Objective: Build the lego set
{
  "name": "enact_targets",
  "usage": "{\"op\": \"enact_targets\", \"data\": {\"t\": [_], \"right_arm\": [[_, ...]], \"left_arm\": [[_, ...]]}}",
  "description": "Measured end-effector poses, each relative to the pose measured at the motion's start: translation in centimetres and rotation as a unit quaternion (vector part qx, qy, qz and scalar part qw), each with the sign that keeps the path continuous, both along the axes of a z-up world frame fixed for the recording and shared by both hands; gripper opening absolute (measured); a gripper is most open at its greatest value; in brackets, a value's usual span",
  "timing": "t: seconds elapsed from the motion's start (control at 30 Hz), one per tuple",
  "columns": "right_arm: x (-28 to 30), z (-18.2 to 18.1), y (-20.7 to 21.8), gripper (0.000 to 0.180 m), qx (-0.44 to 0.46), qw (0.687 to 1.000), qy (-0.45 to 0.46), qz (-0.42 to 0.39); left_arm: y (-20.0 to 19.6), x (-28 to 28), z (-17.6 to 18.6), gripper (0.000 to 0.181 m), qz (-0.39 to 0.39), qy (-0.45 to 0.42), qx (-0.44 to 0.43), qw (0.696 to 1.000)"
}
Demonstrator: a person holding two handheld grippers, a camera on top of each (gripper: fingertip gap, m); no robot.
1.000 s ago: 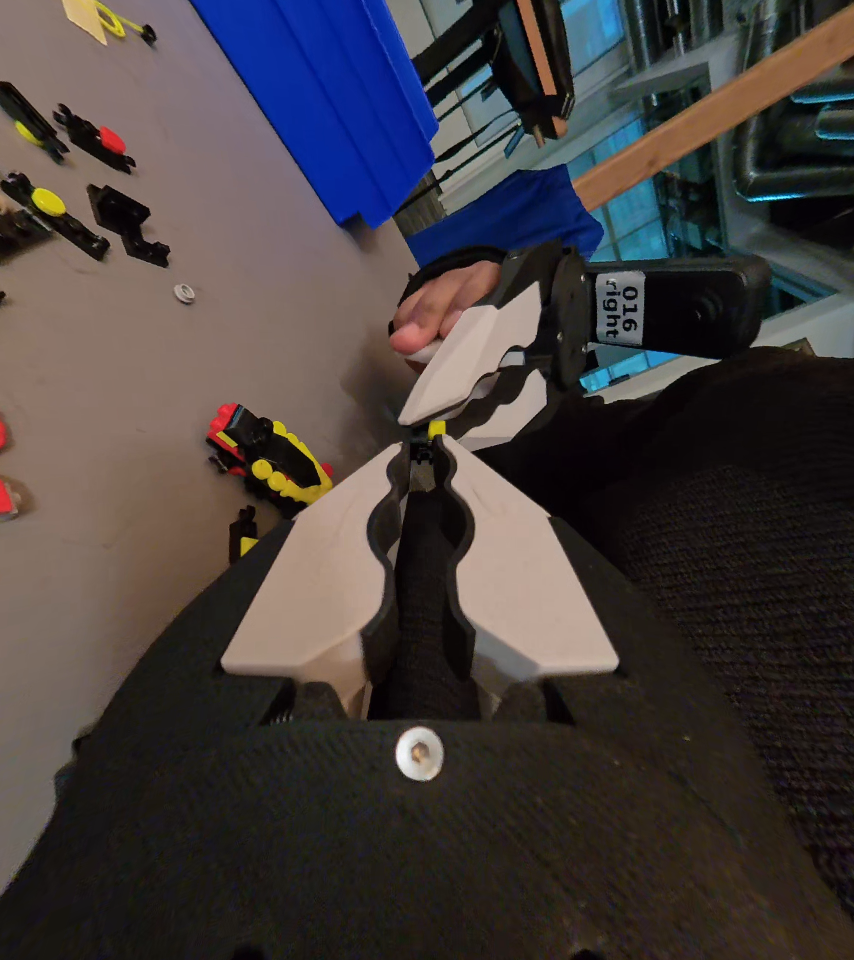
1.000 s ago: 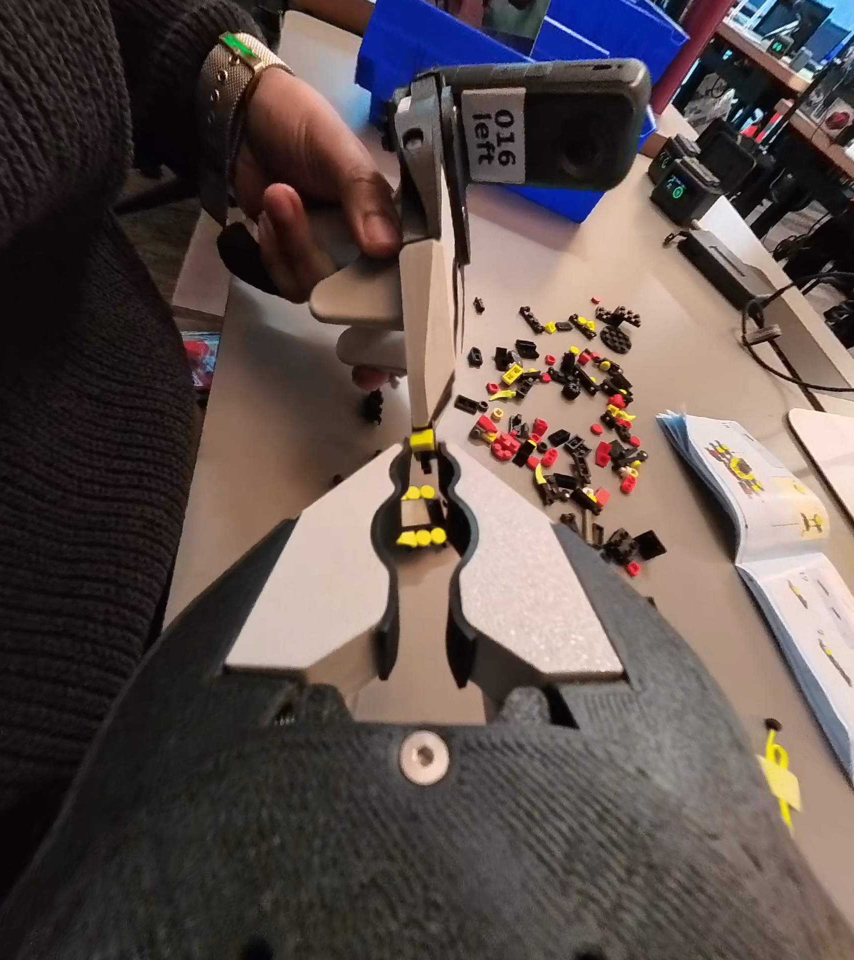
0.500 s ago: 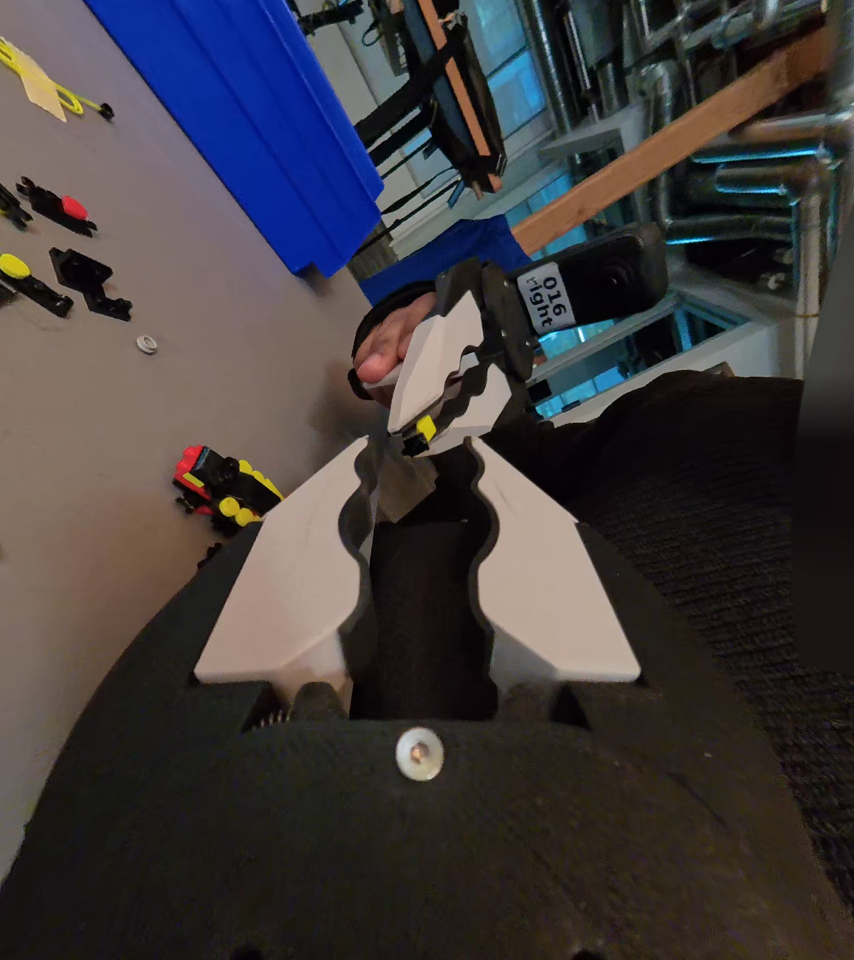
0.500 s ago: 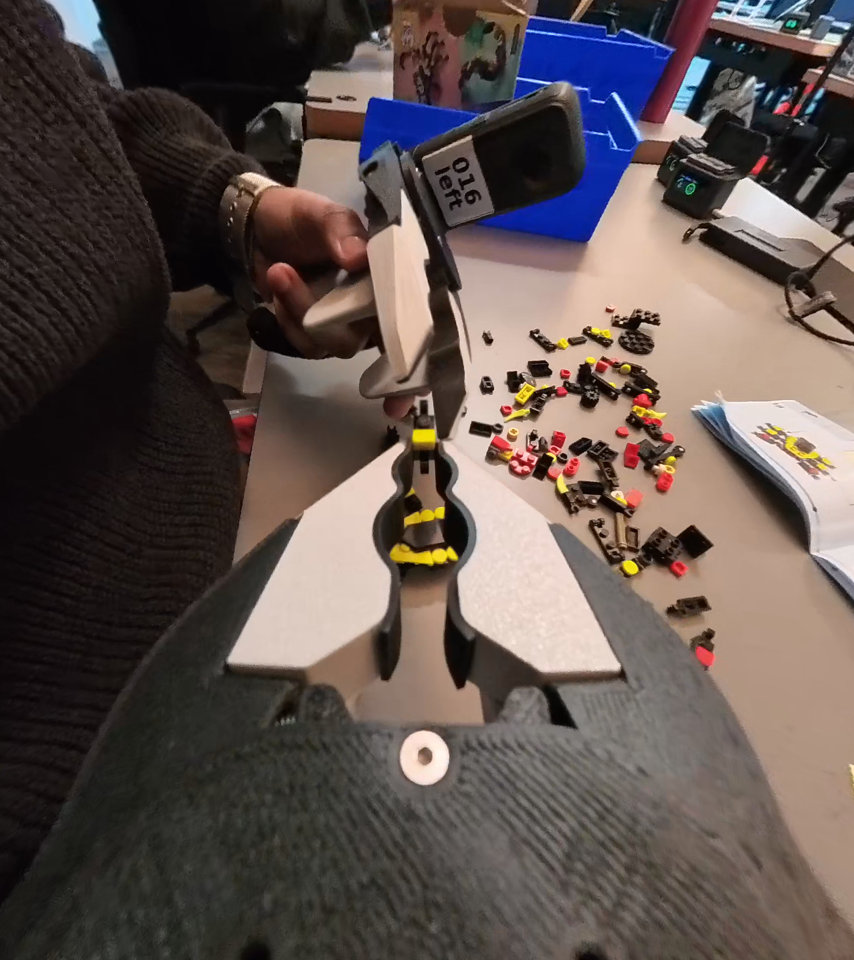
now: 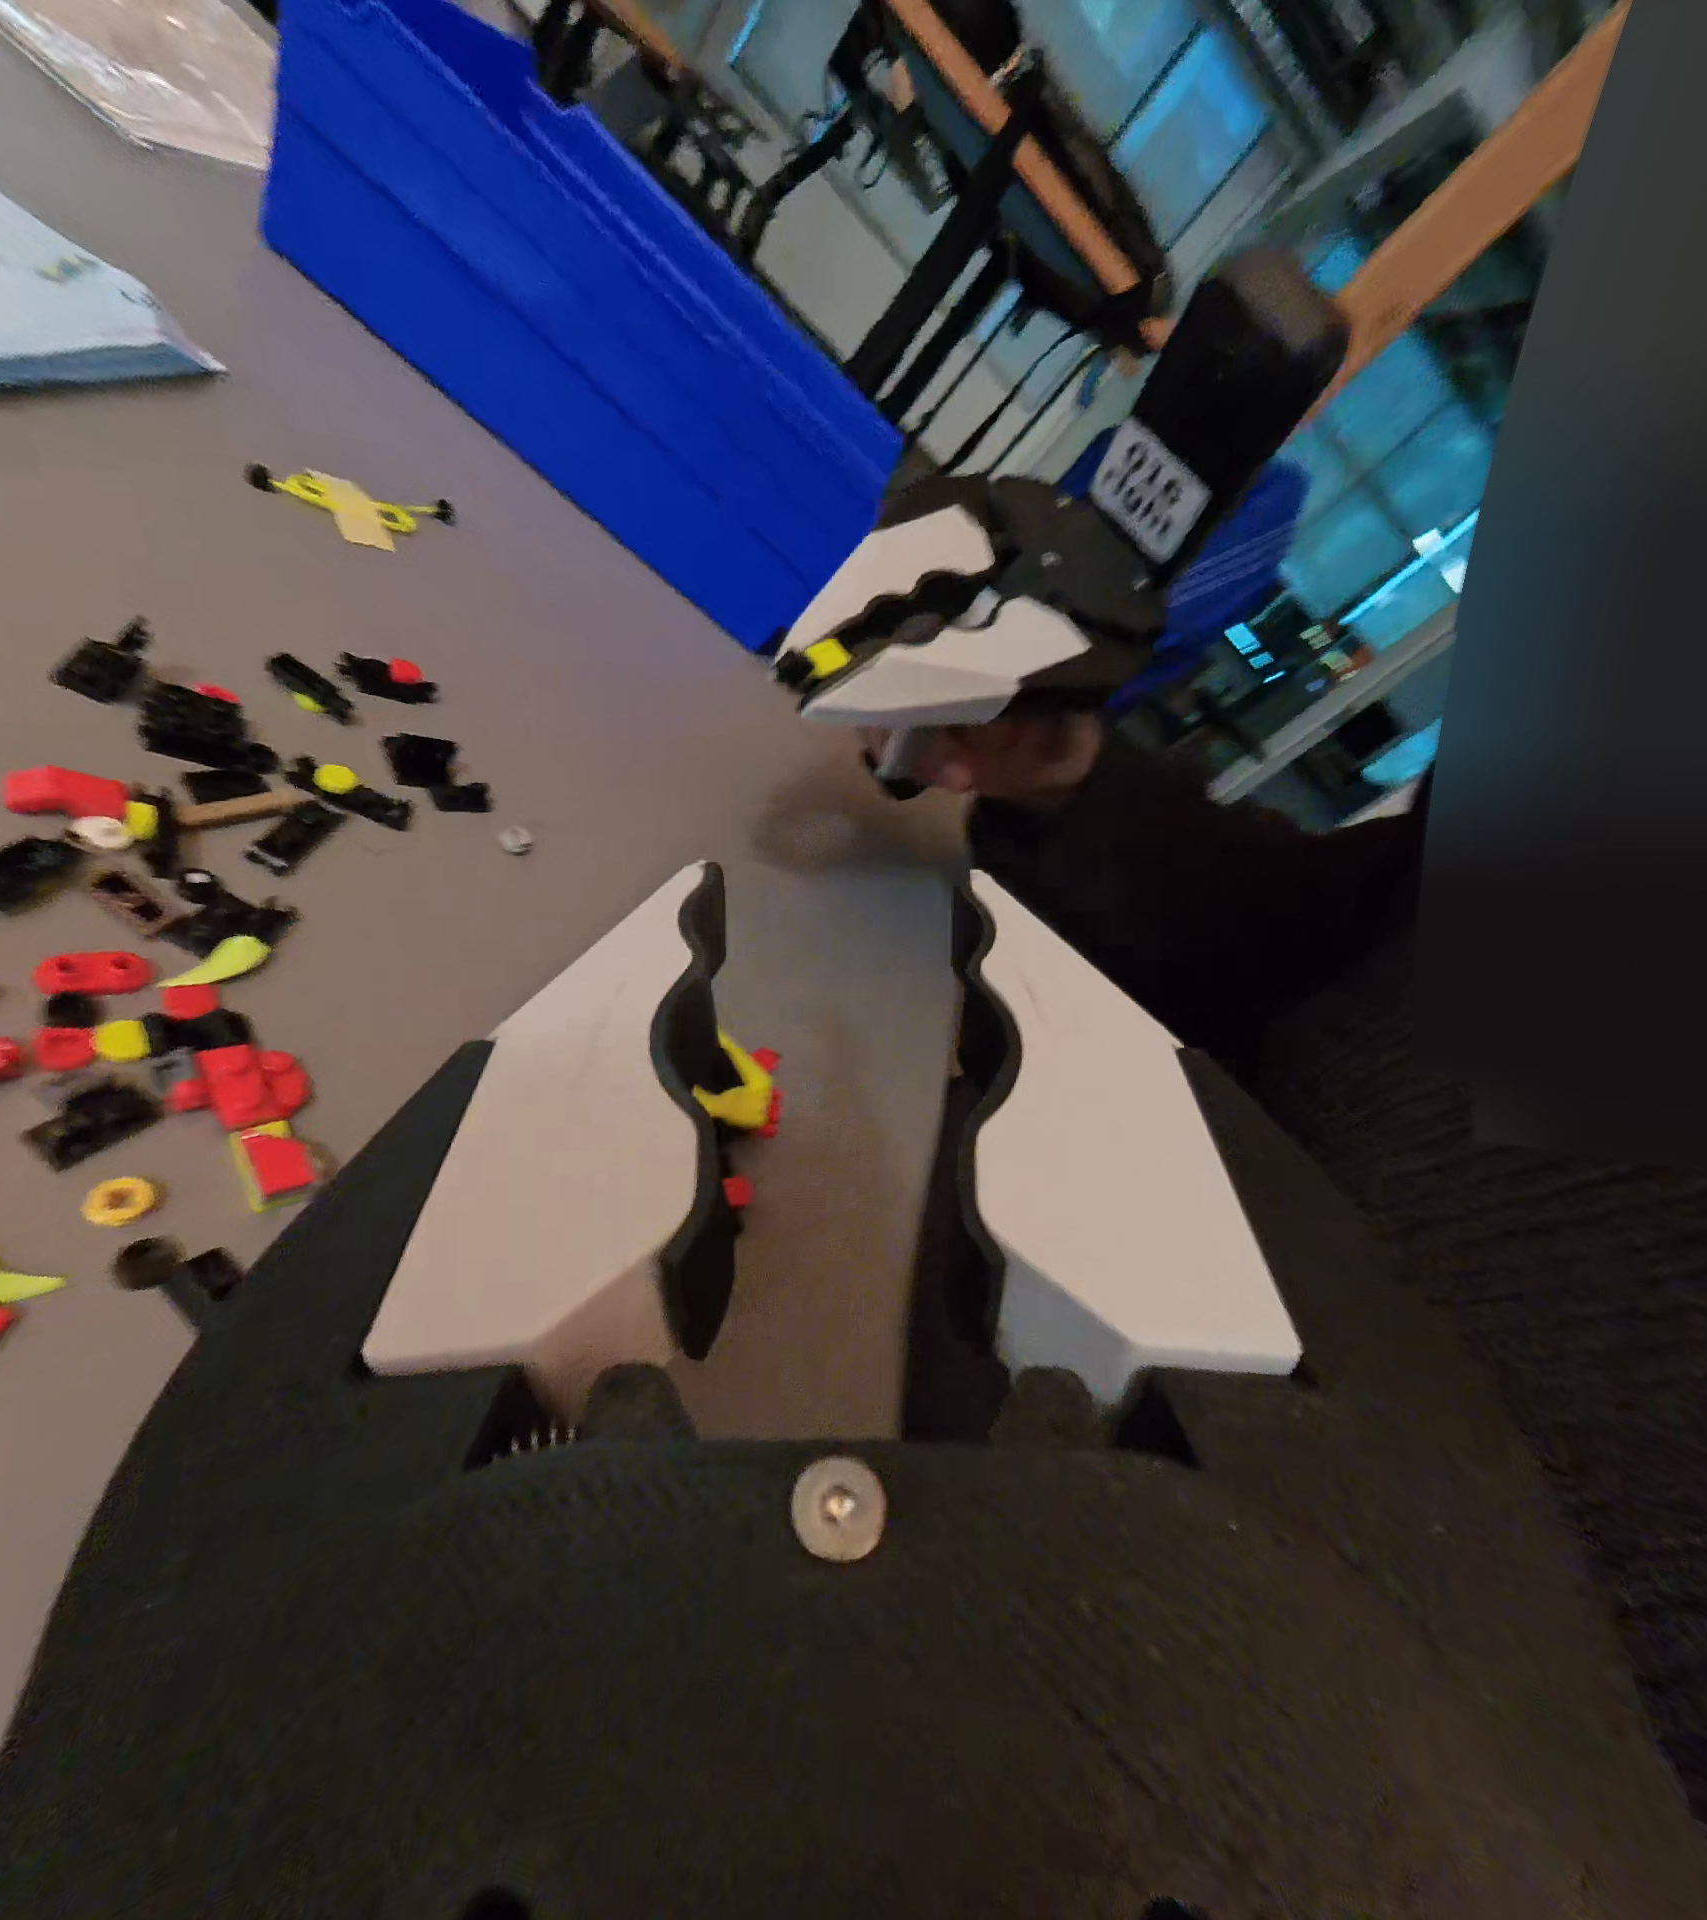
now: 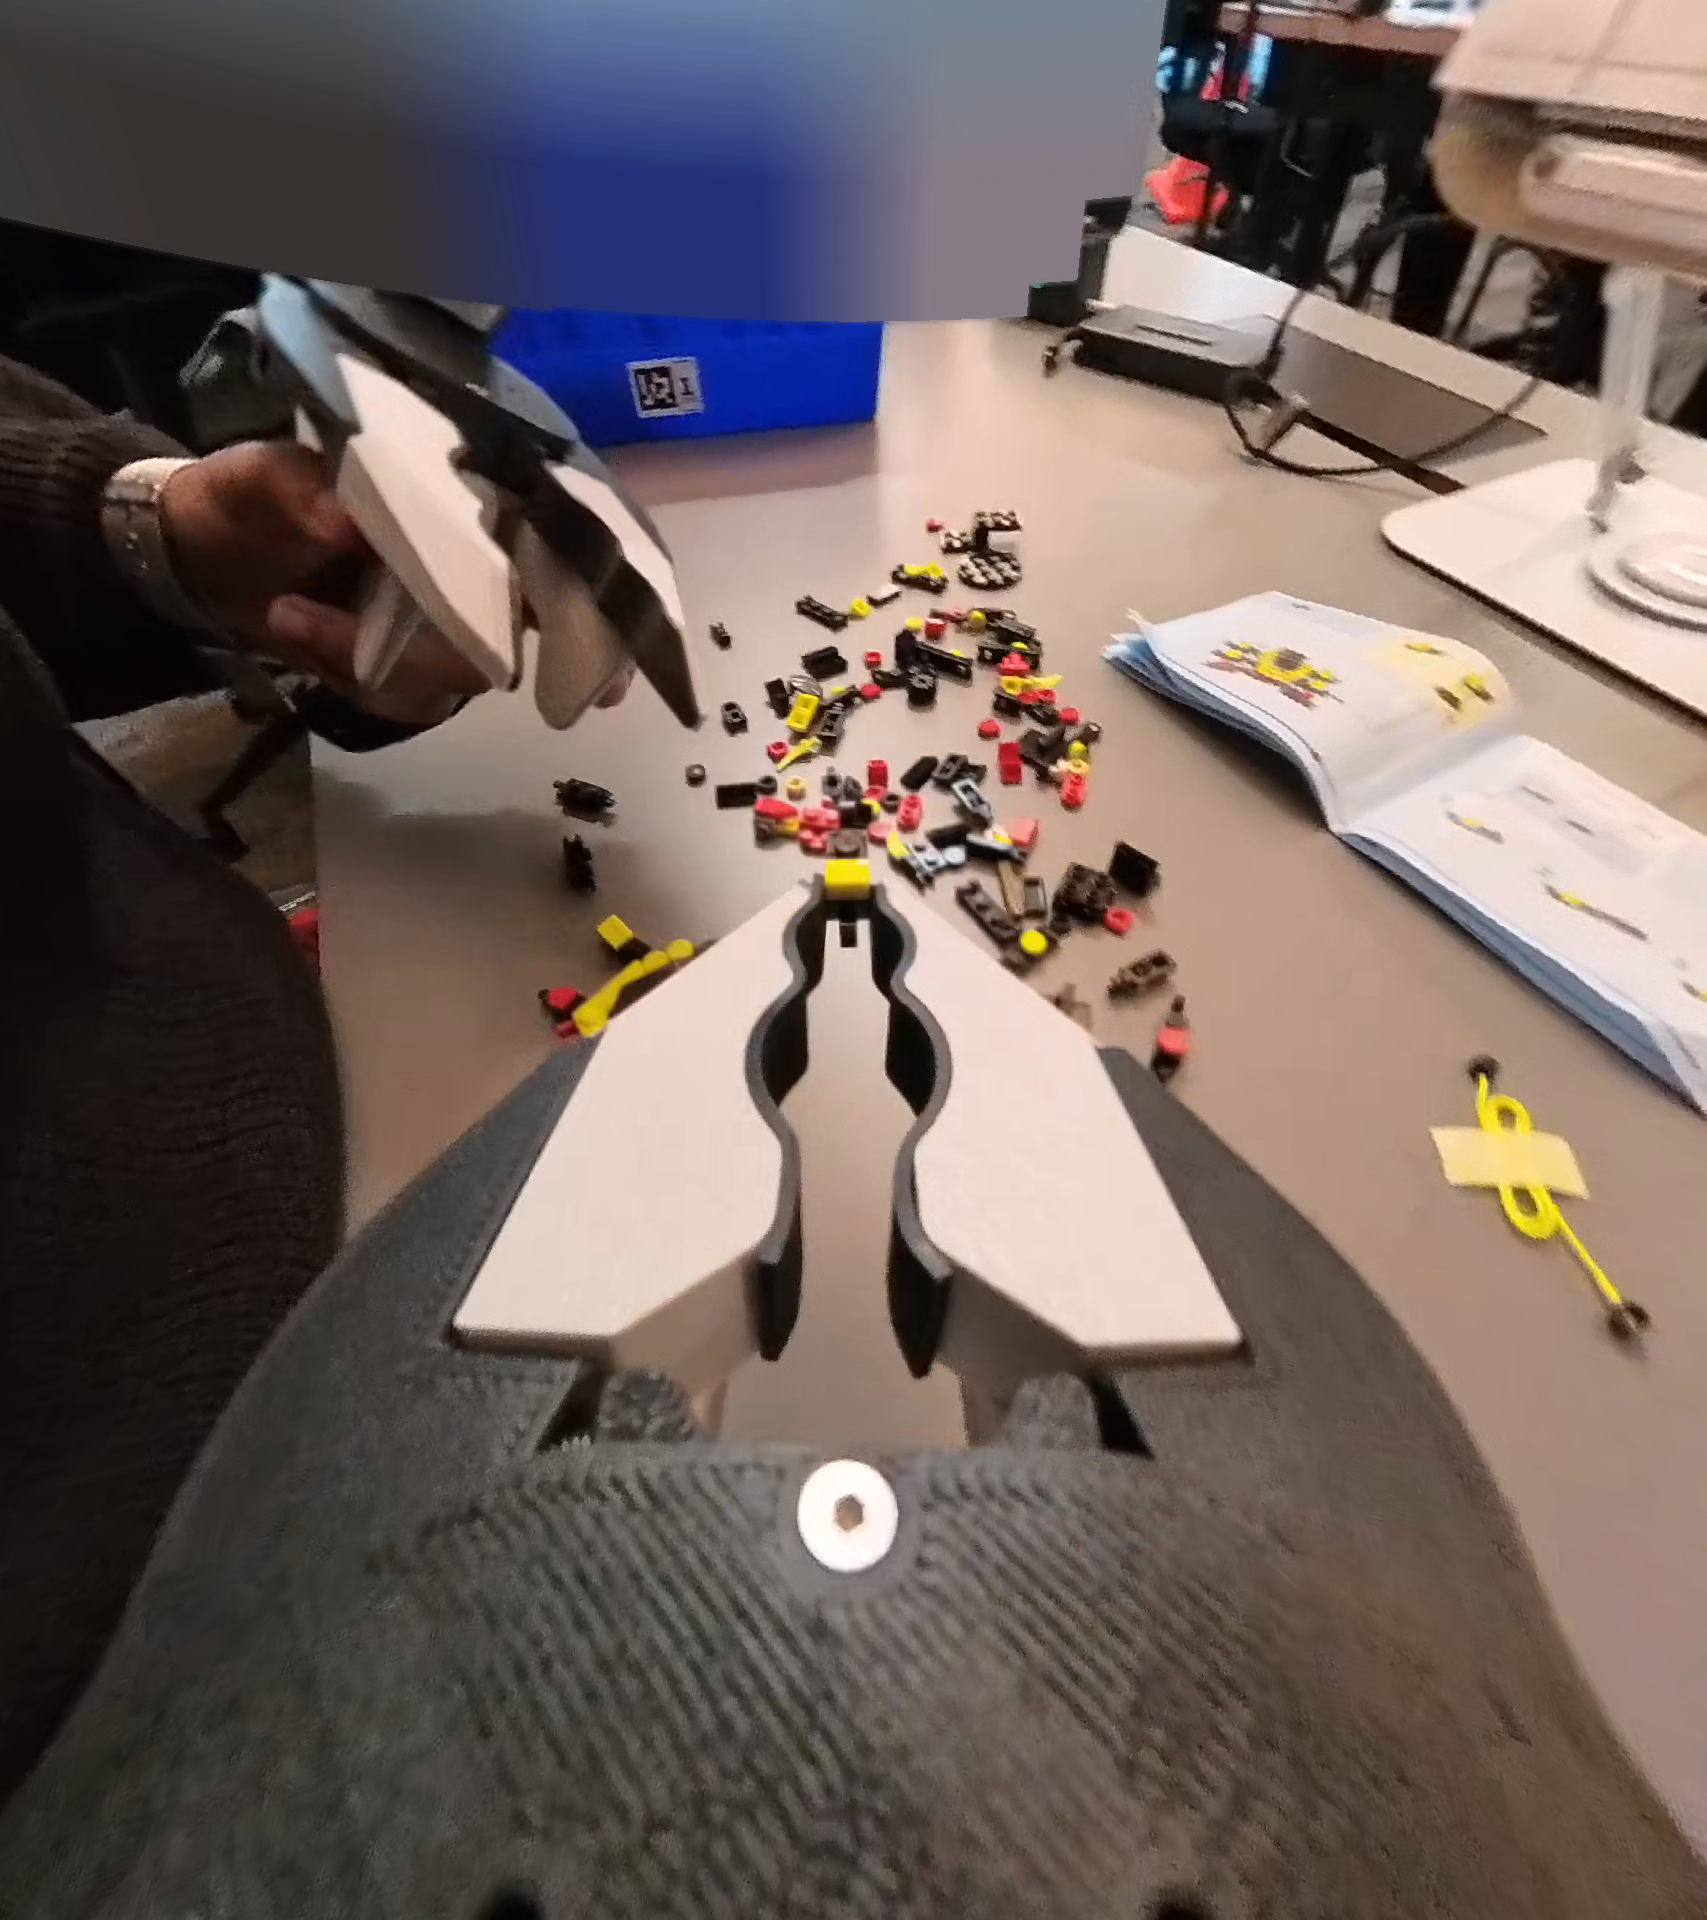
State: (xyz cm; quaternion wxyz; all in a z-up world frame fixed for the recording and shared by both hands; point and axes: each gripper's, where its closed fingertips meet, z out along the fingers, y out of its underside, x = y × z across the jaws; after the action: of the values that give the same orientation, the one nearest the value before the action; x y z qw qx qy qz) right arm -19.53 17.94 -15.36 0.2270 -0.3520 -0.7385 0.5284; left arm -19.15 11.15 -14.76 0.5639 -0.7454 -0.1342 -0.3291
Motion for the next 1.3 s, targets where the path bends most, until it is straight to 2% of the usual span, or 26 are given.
{"op": "enact_targets", "data": {"t": [0.17,0.3,0.4,0.67,0.87,1.03,1.17,1.3], "right_arm": [[1.3,-1.9,0.4,0.006,-0.014,0.998,-0.059,0.007],[1.9,-4.5,0.0,0.007,0.033,0.994,-0.104,0.031],[2.1,-5.3,0.2,0.006,0.026,0.99,-0.133,0.032],[3.0,-6.7,-1.0,0.007,0.013,0.979,-0.194,0.058],[3.6,-7.8,-1.6,0.007,0.019,0.971,-0.229,0.071],[4.1,-8.4,-2.3,0.007,0.037,0.967,-0.238,0.088],[4.1,-8.5,-2.7,0.006,0.04,0.966,-0.238,0.094],[4.0,-8.0,-2.7,0.006,0.029,0.969,-0.228,0.096]], "left_arm": [[0.4,-0.2,-3.3,0.063,0.01,0.119,-0.081,0.99],[0.9,0.5,-5.8,0.084,-0.006,0.212,-0.133,0.968],[1.4,1.3,-6.9,0.1,-0.013,0.272,-0.15,0.95],[2.1,1.8,-9.4,0.112,-0.032,0.319,-0.194,0.927],[1.9,2.0,-10.5,0.1,-0.043,0.323,-0.222,0.919],[1.8,1.9,-10.3,0.07,-0.041,0.314,-0.216,0.924],[1.5,2.0,-10.1,0.07,-0.049,0.303,-0.209,0.928],[1.8,2.7,-8.6,0.07,-0.057,0.251,-0.175,0.95]]}}
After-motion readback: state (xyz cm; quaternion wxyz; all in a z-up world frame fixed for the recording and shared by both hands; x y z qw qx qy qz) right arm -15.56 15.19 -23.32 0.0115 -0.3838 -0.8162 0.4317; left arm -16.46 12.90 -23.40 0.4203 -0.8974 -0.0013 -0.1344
